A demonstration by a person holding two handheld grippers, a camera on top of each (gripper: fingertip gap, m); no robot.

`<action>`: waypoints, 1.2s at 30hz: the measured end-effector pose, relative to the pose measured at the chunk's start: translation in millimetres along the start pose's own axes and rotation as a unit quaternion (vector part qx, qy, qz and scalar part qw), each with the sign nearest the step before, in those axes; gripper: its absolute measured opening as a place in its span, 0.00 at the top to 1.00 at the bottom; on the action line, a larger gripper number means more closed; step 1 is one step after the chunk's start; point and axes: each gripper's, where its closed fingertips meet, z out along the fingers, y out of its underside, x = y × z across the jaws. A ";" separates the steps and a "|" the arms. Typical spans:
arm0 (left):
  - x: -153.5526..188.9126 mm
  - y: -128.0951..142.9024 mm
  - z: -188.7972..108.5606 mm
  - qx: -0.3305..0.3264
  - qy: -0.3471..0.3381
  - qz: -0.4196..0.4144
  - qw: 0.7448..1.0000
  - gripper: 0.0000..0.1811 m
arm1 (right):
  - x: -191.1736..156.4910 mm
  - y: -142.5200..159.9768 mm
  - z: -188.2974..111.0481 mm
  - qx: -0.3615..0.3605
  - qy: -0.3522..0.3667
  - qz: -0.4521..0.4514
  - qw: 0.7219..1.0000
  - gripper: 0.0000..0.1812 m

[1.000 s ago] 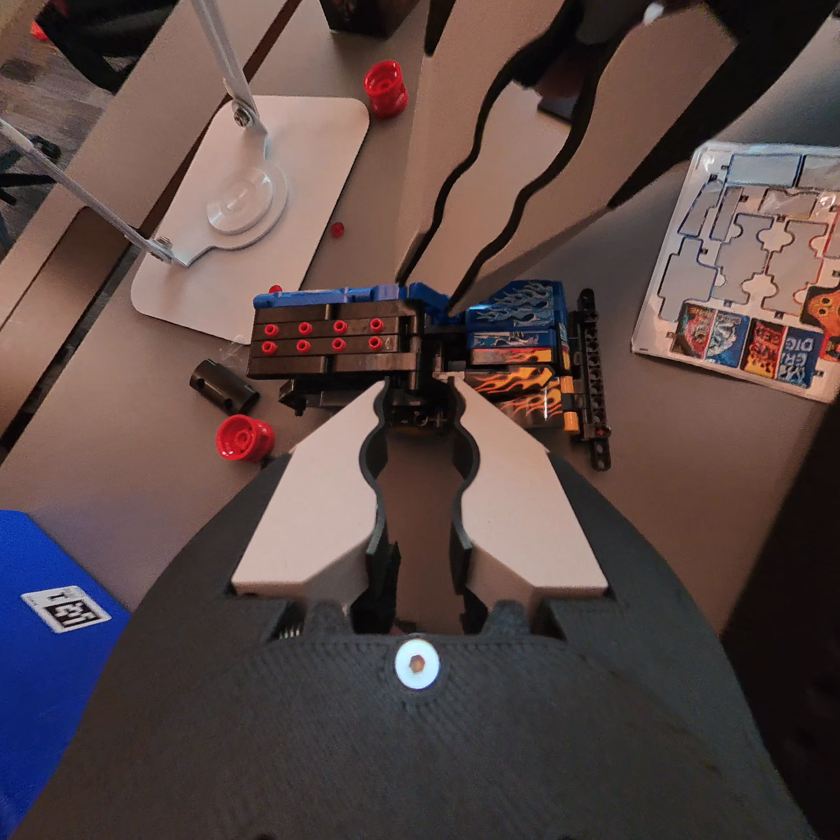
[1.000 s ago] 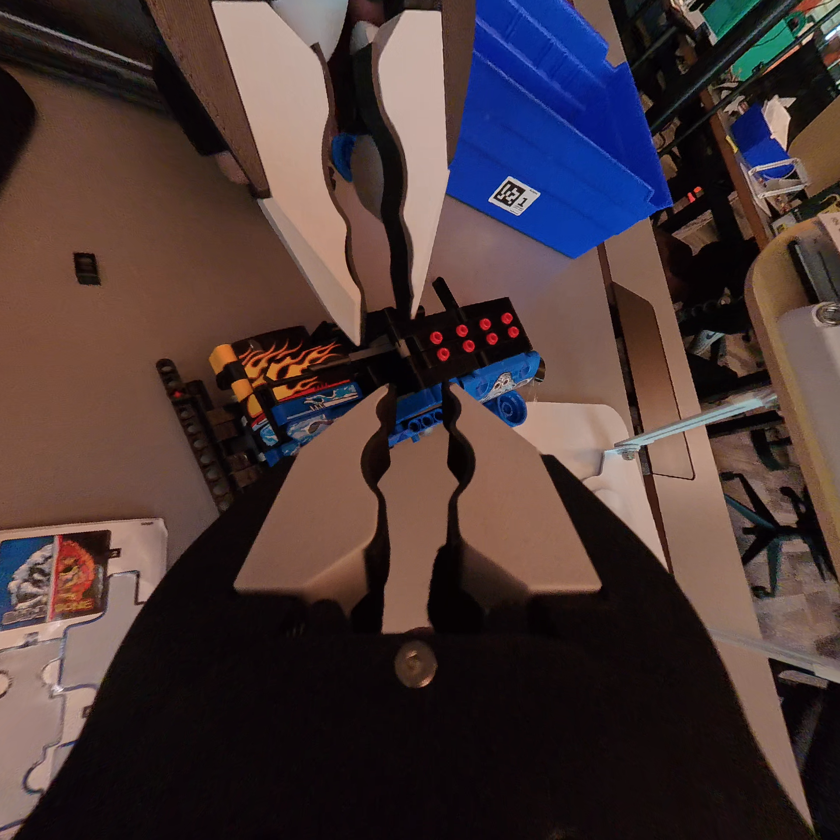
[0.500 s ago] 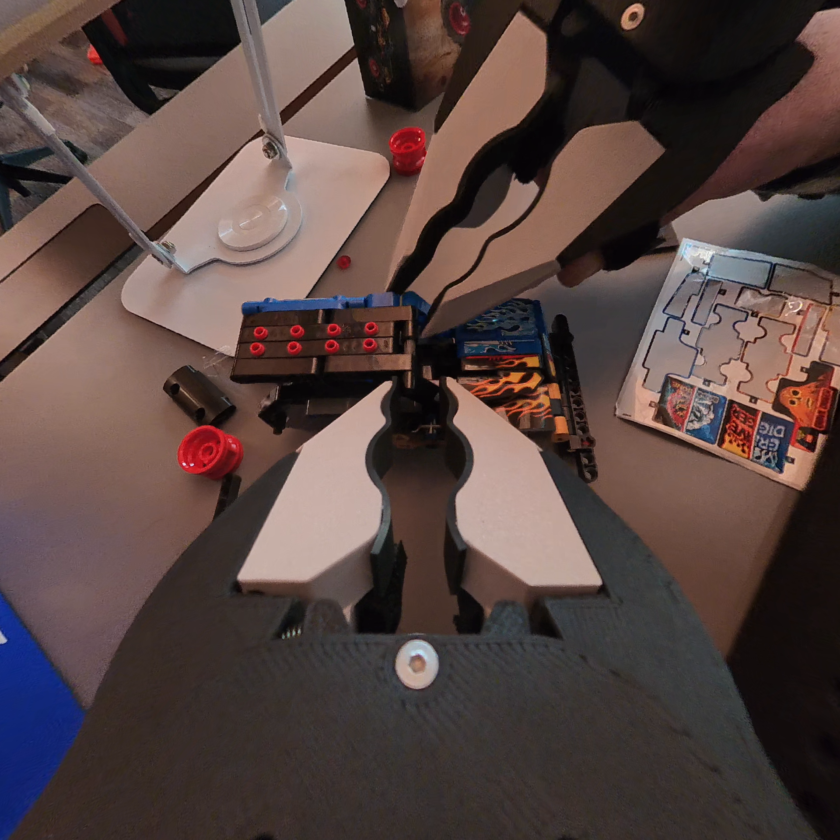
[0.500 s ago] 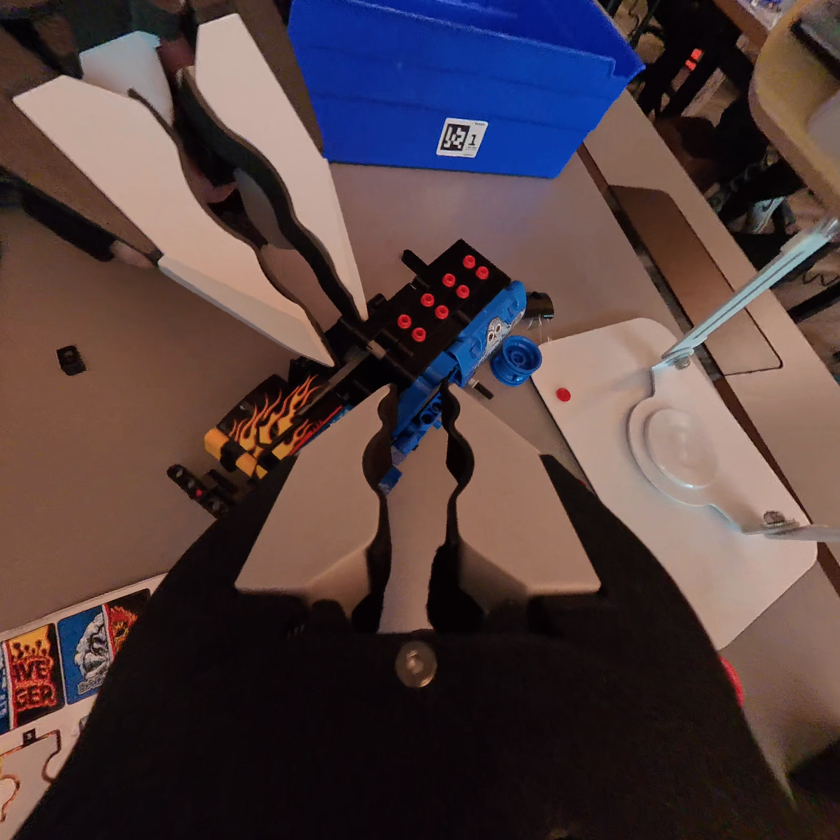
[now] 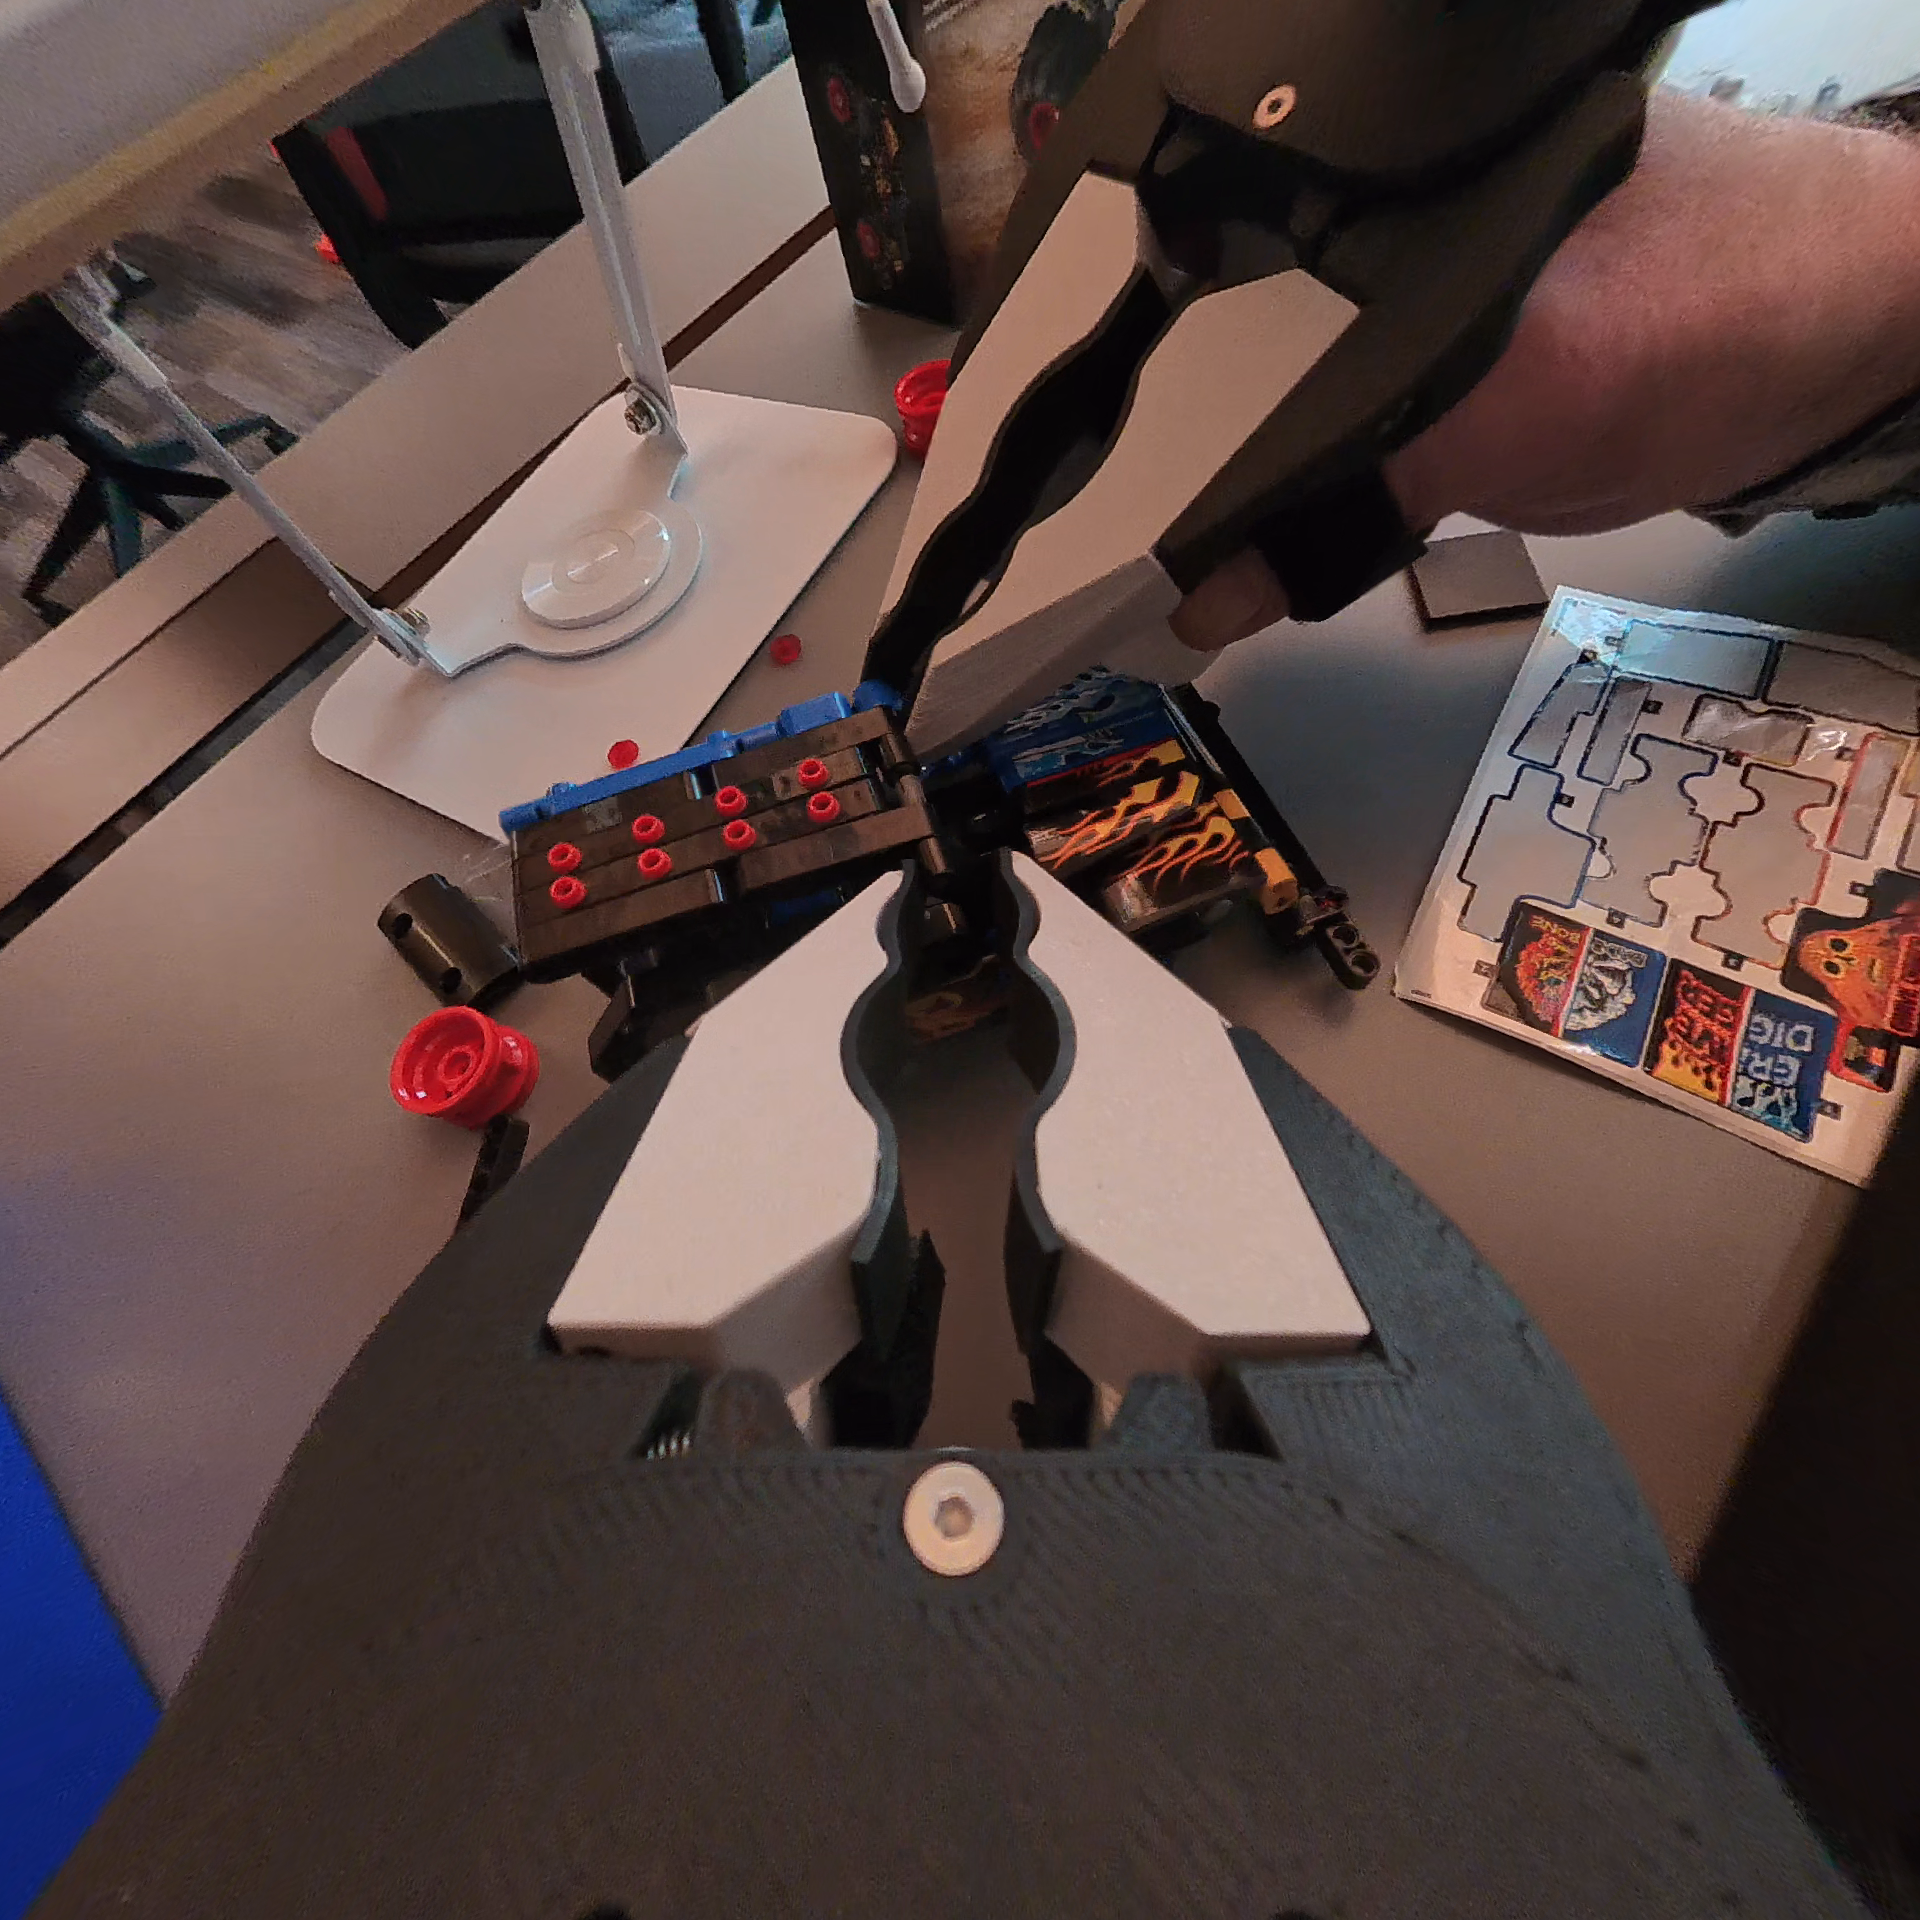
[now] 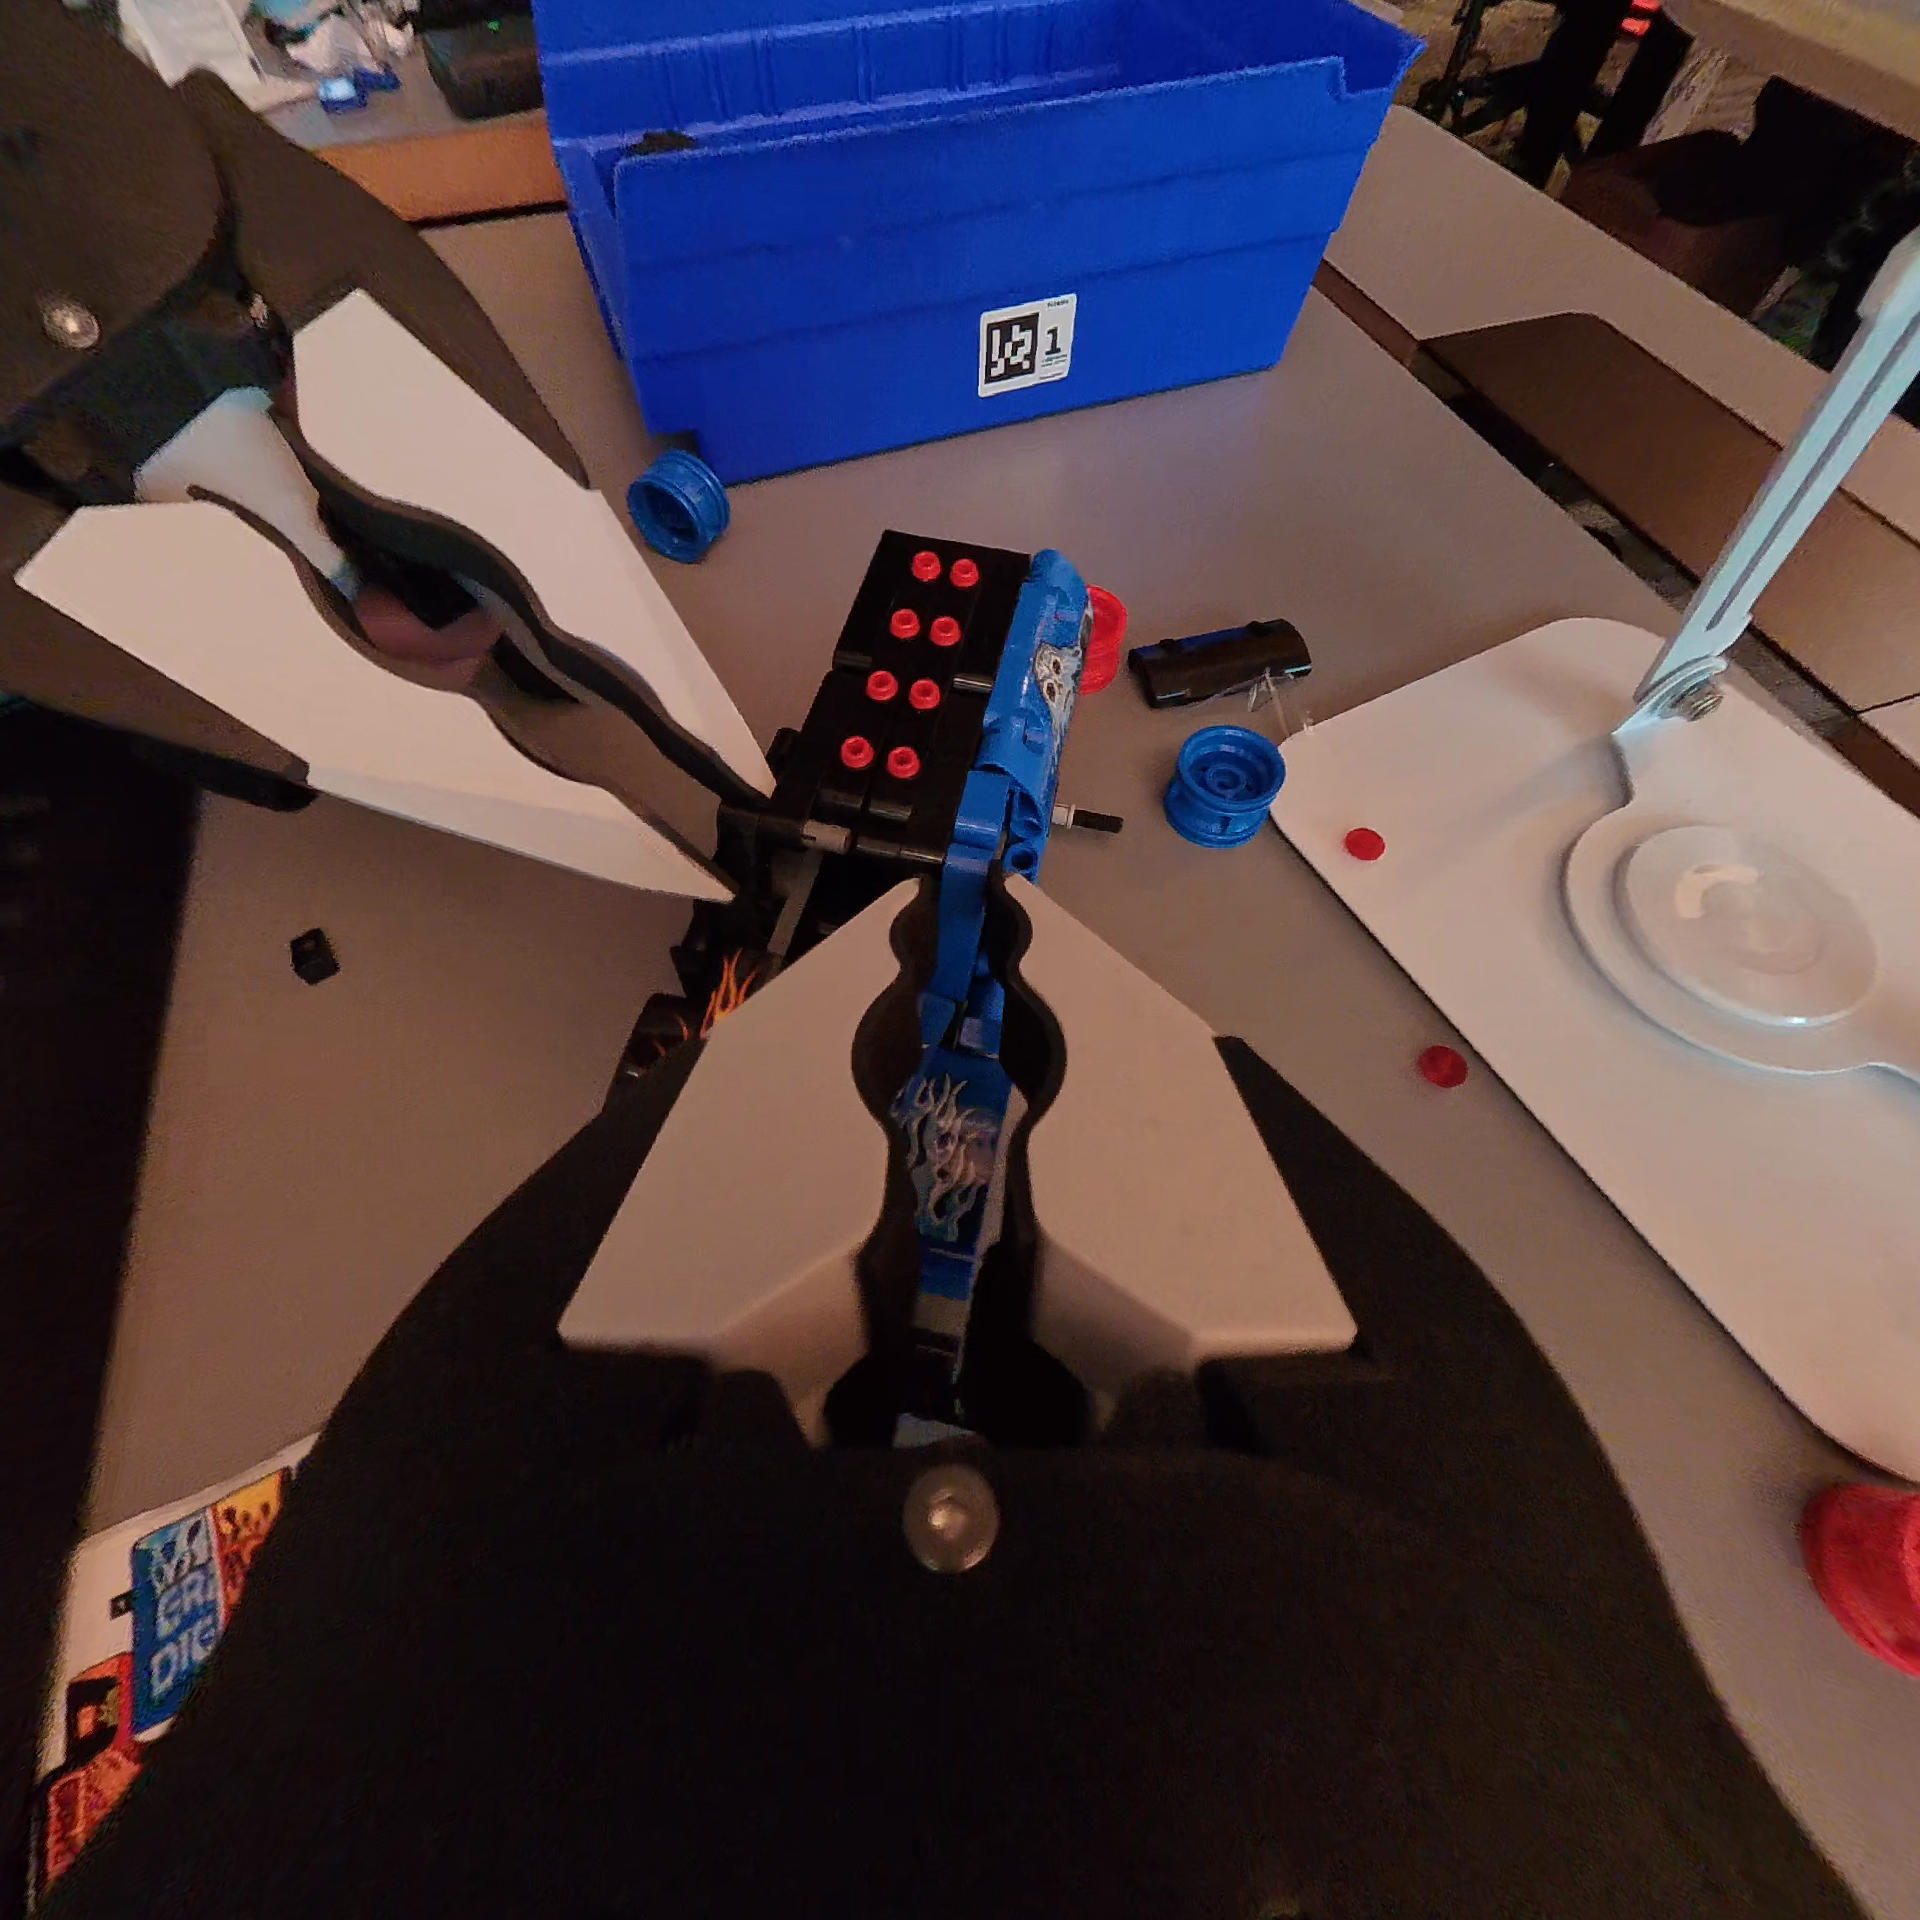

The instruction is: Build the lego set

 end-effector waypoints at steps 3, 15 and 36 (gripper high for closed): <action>0.6 -0.1 -0.5 0.010 0.009 -0.013 1.000 0.93 | -0.4 0.0 -0.1 0.002 -0.001 0.000 1.000 0.96; 2.9 -1.8 7.0 0.005 0.006 -0.046 0.999 0.92 | 1.7 0.6 -1.8 -0.008 0.018 -0.037 0.999 0.96; 7.2 -6.9 11.2 0.050 0.002 -0.032 0.998 0.93 | 6.3 1.8 -5.5 0.012 -0.005 -0.017 1.000 0.97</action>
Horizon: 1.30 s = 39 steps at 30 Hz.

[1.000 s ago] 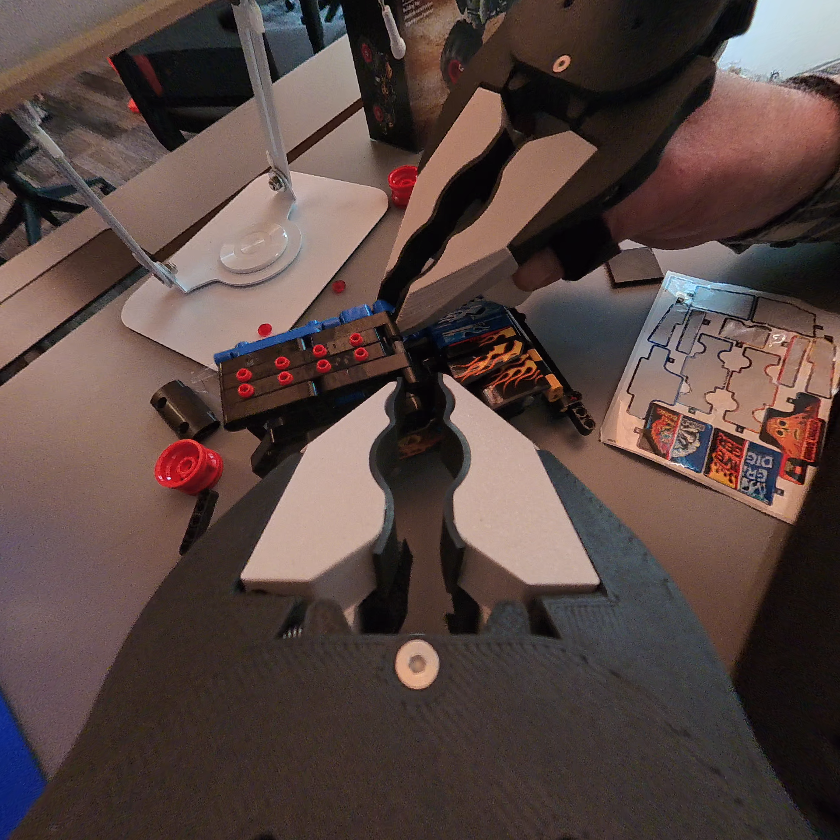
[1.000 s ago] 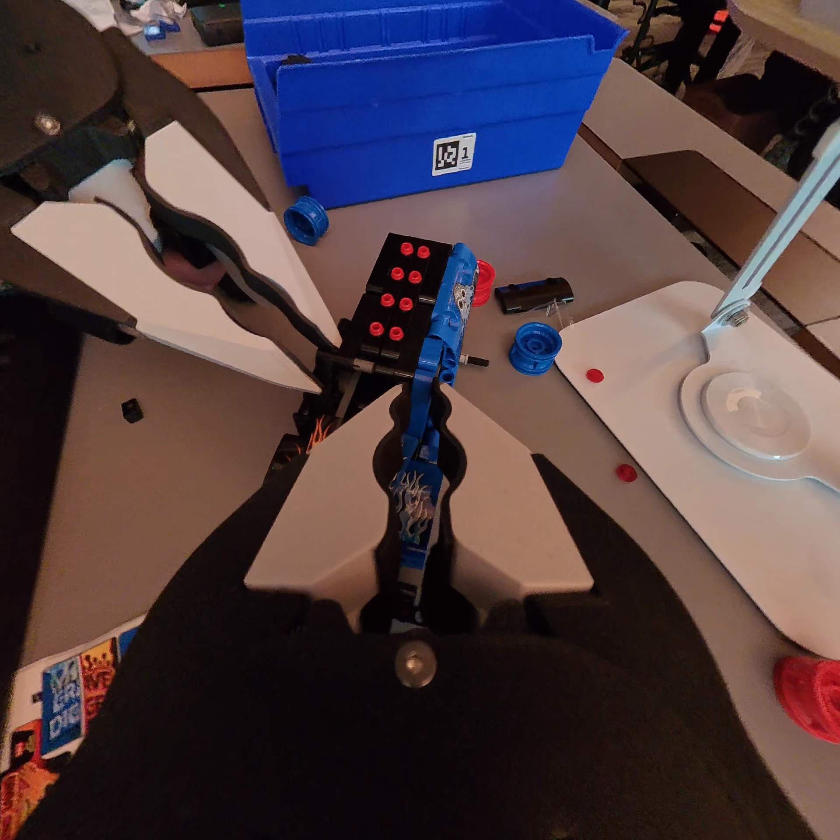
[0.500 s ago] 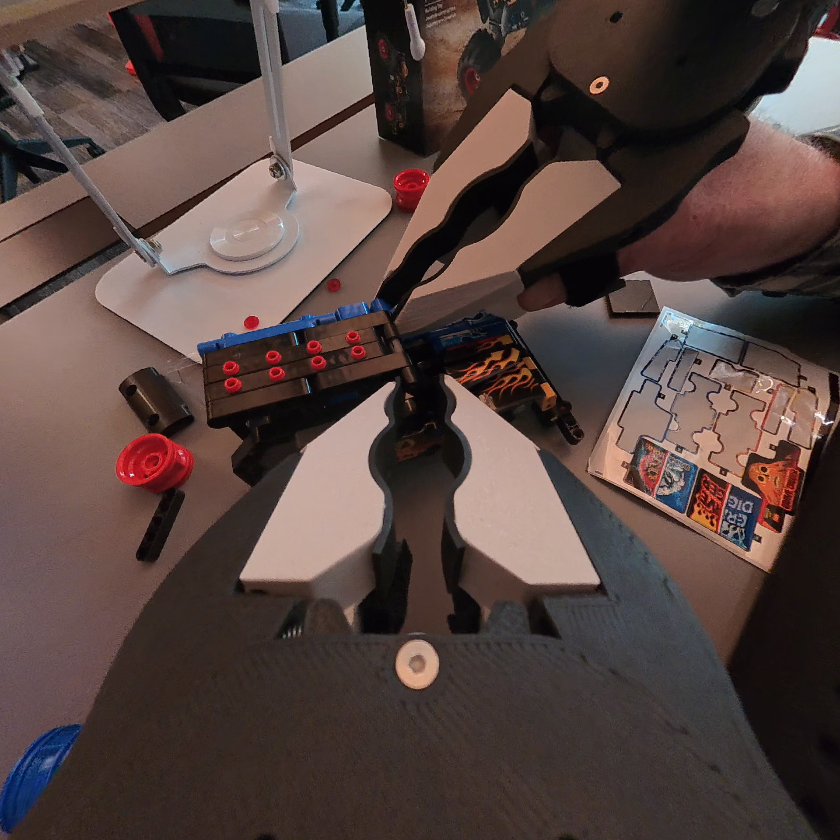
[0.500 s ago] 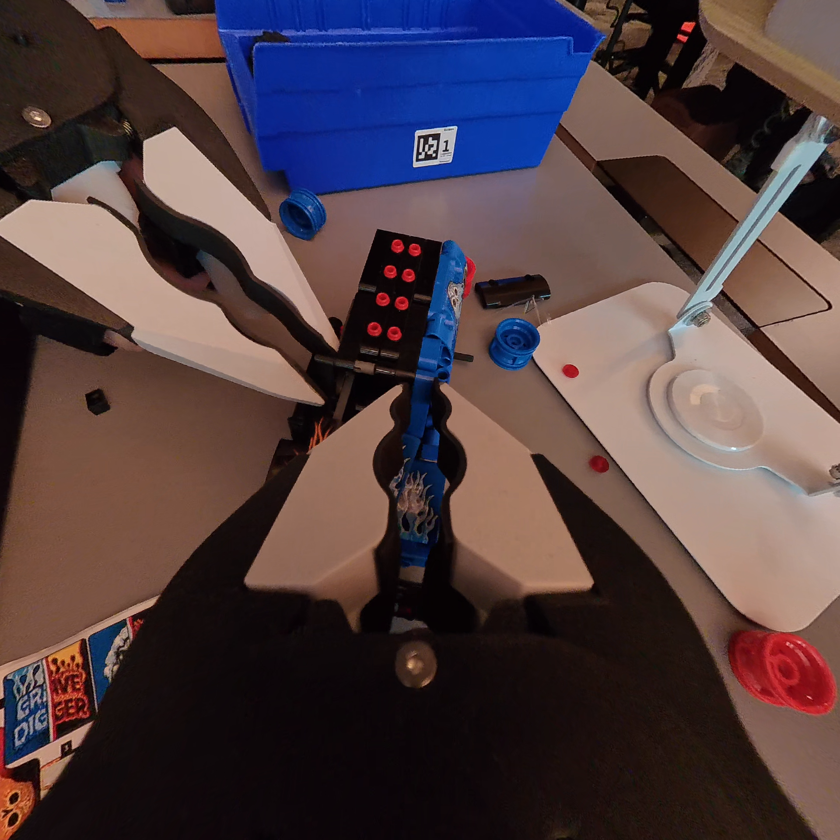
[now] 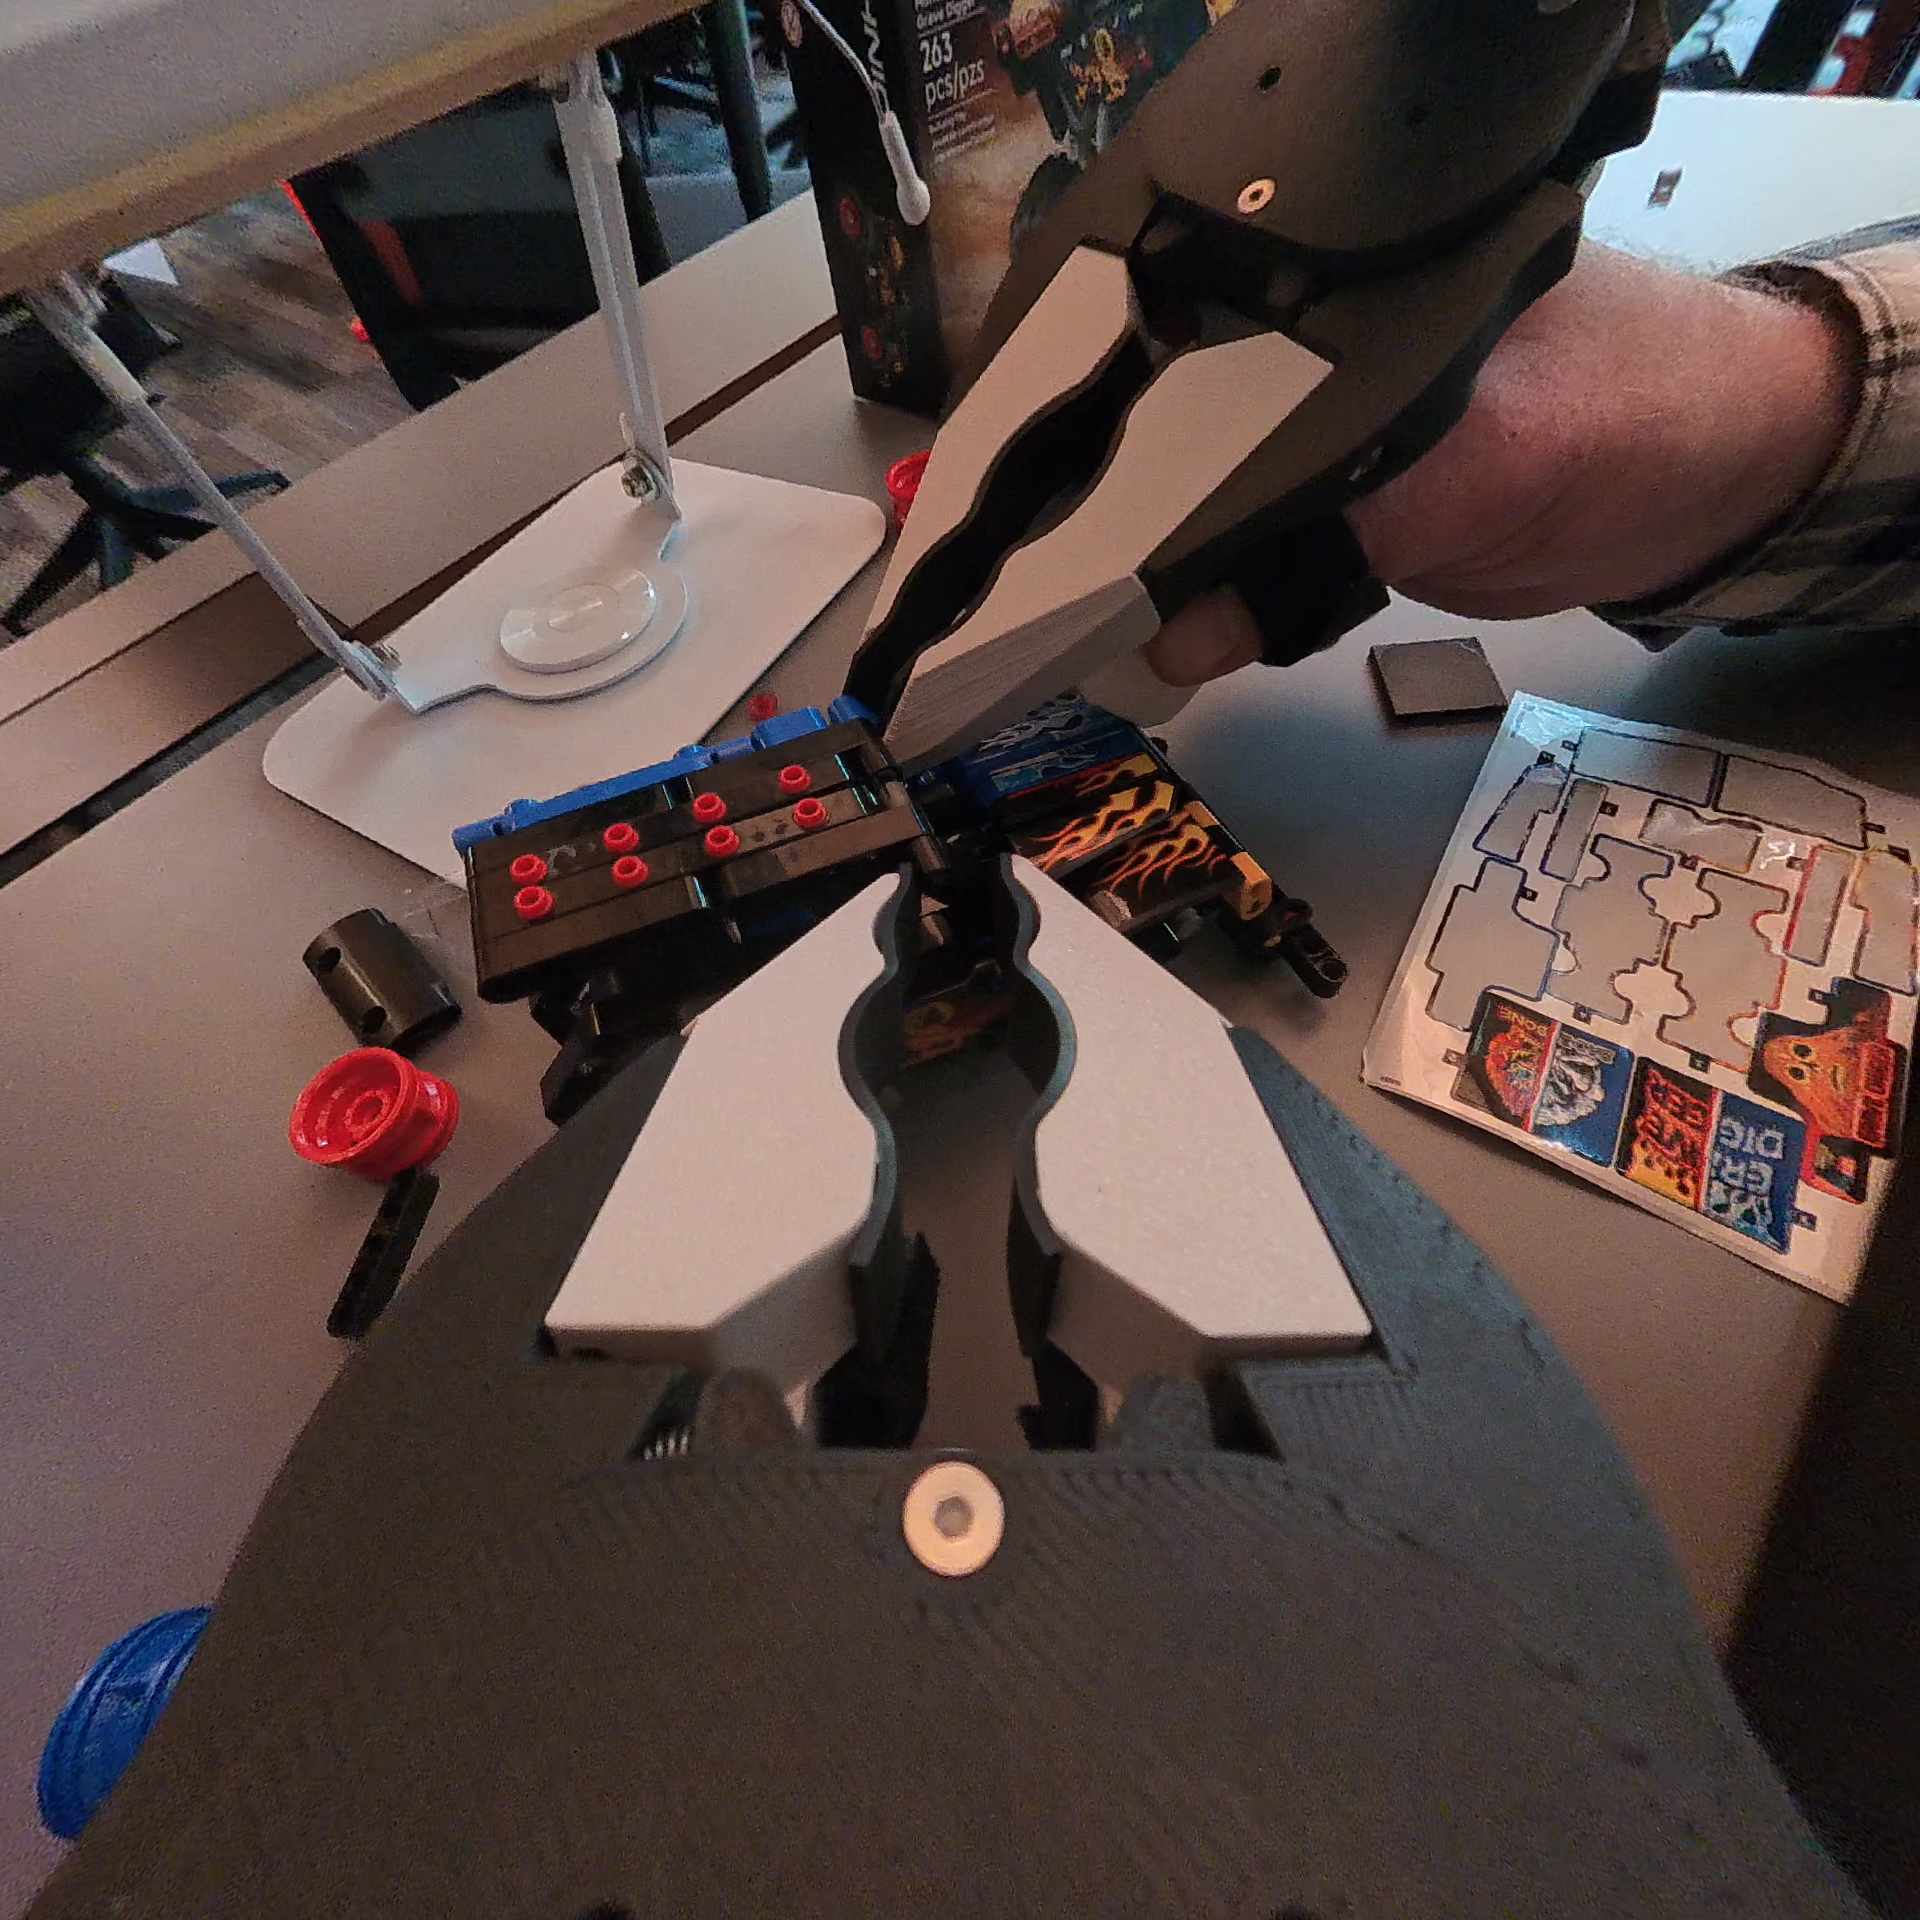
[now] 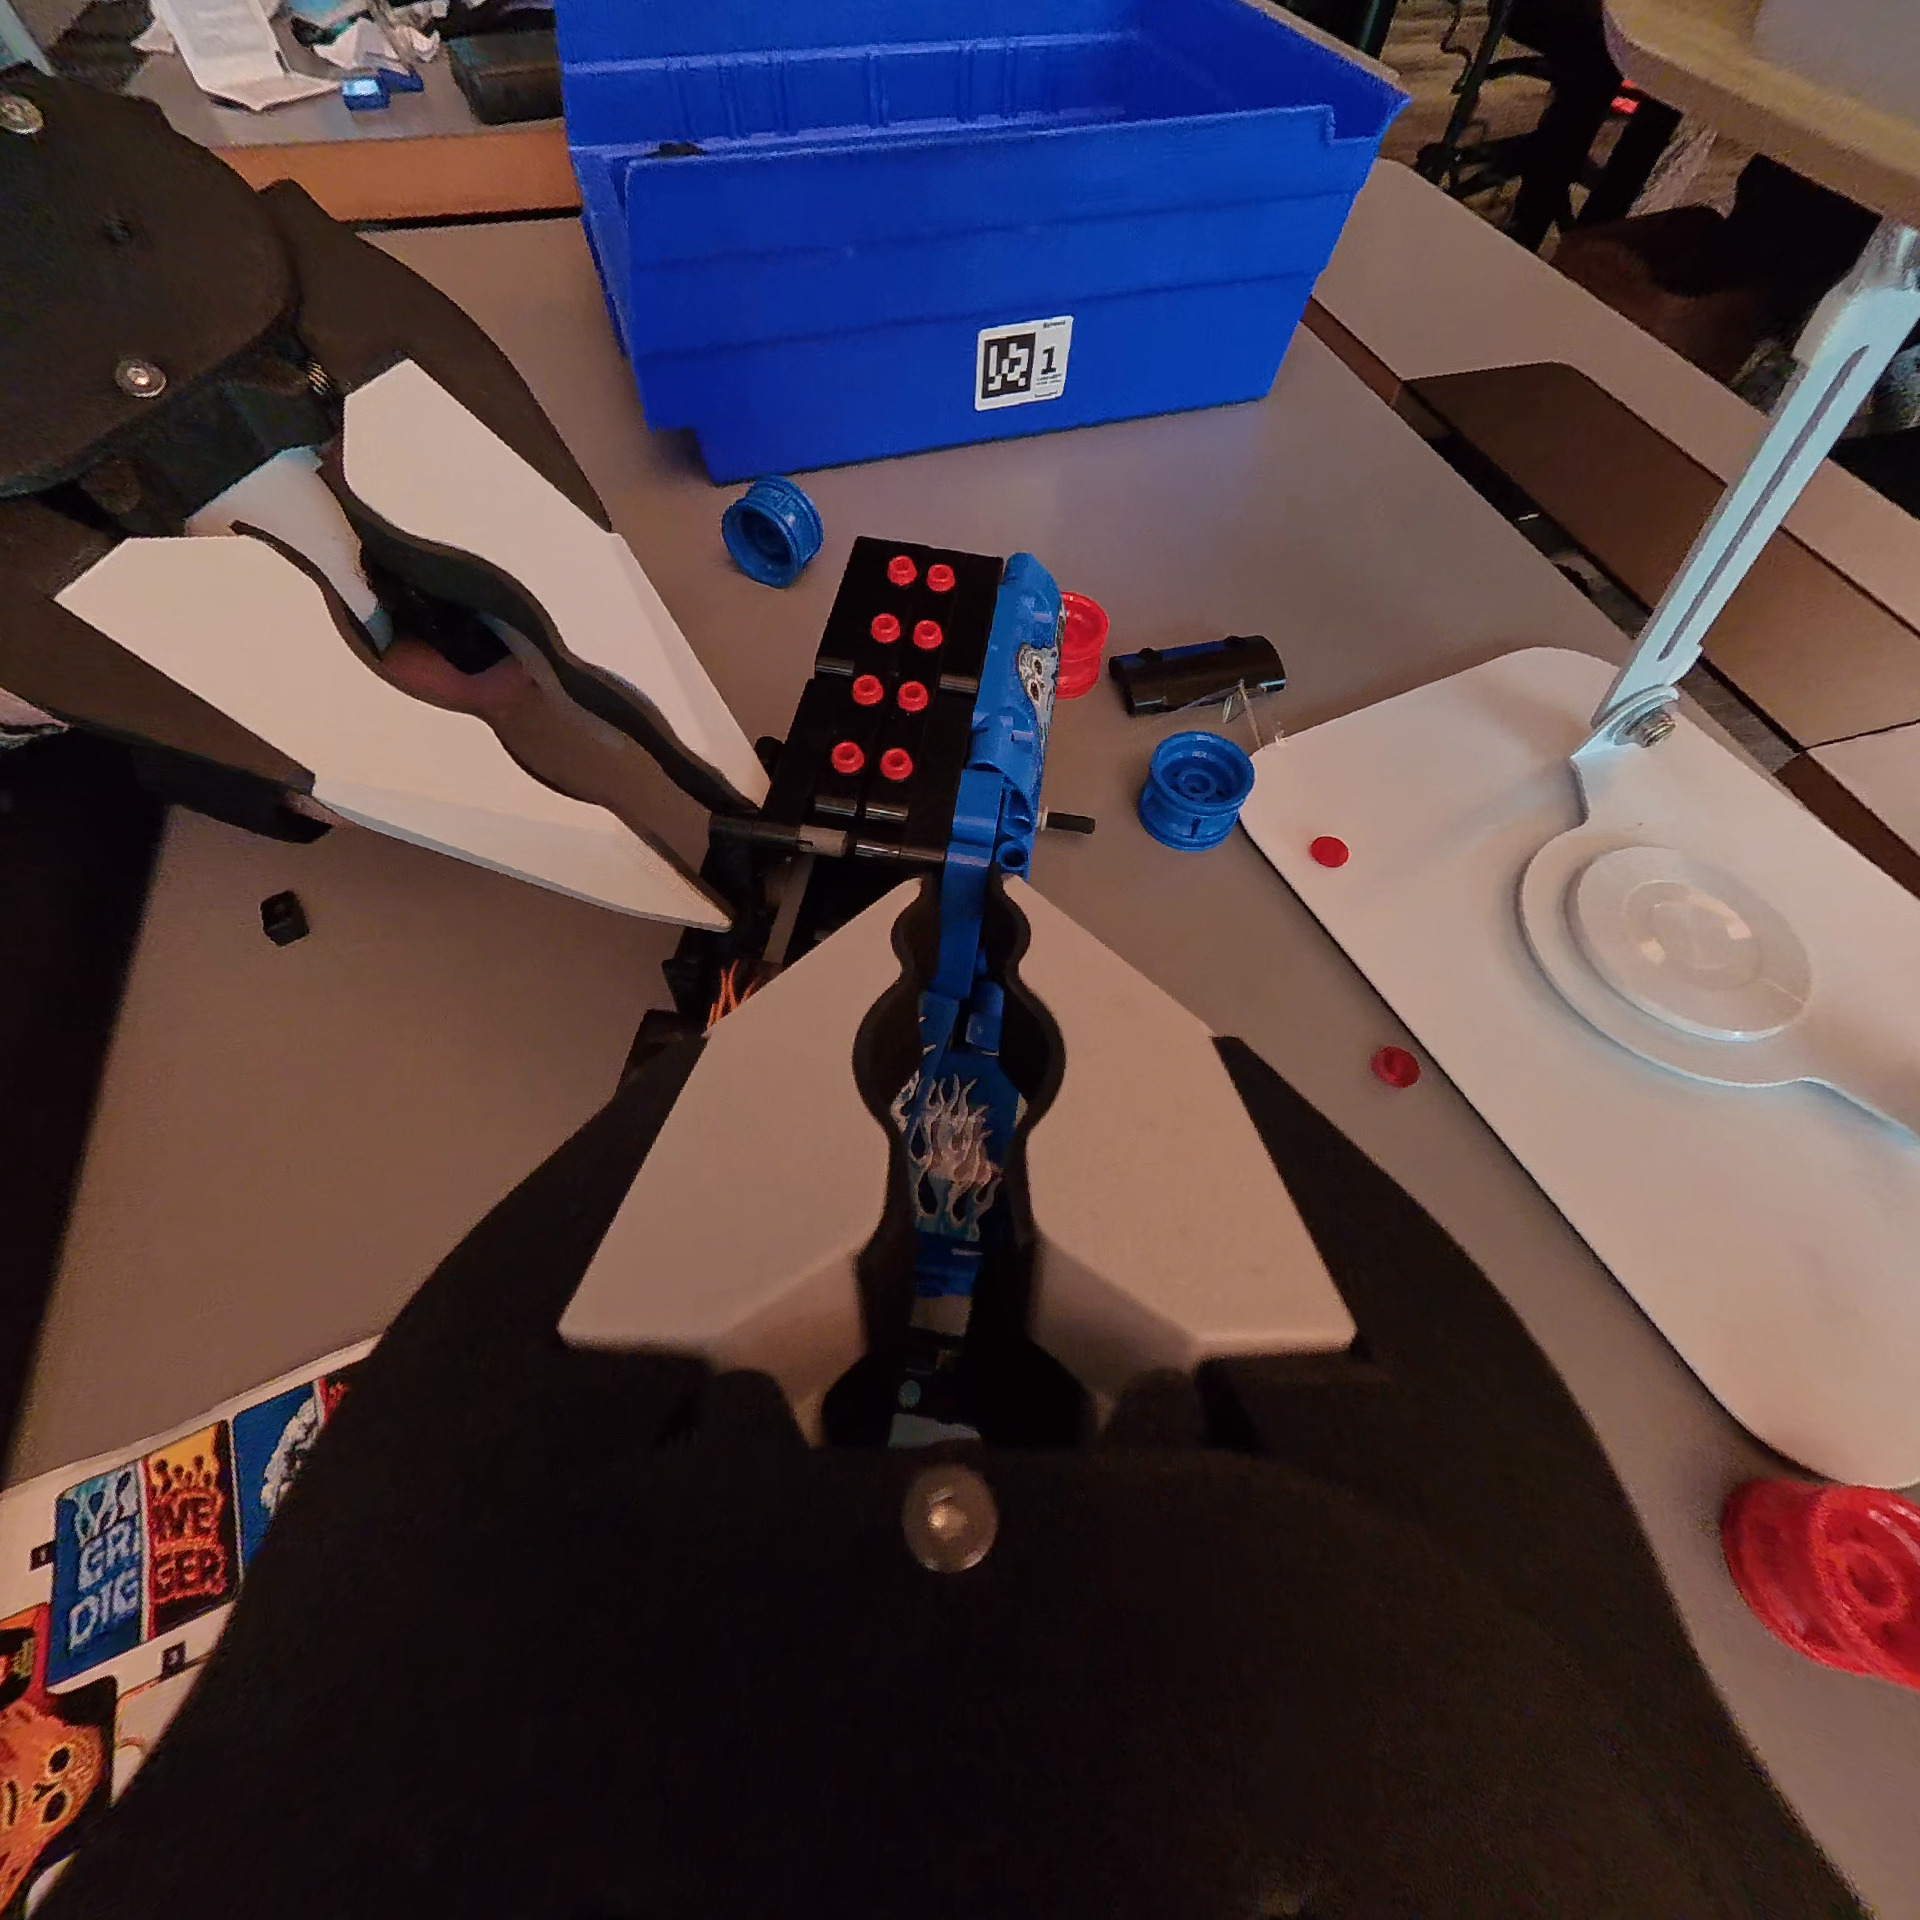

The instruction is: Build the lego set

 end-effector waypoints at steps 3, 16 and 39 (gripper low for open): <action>0.1 0.0 0.2 0.009 -0.005 0.002 1.000 0.92 | -0.3 0.3 -0.2 -0.006 0.008 -0.017 1.000 0.96; 0.4 1.2 2.2 0.026 -0.011 0.016 0.999 0.90 | -0.1 0.0 -0.8 -0.005 0.016 -0.035 0.999 0.96; -0.4 0.8 2.2 0.037 -0.008 0.023 0.999 0.90 | 0.7 1.8 -0.9 -0.007 0.012 -0.048 0.999 0.95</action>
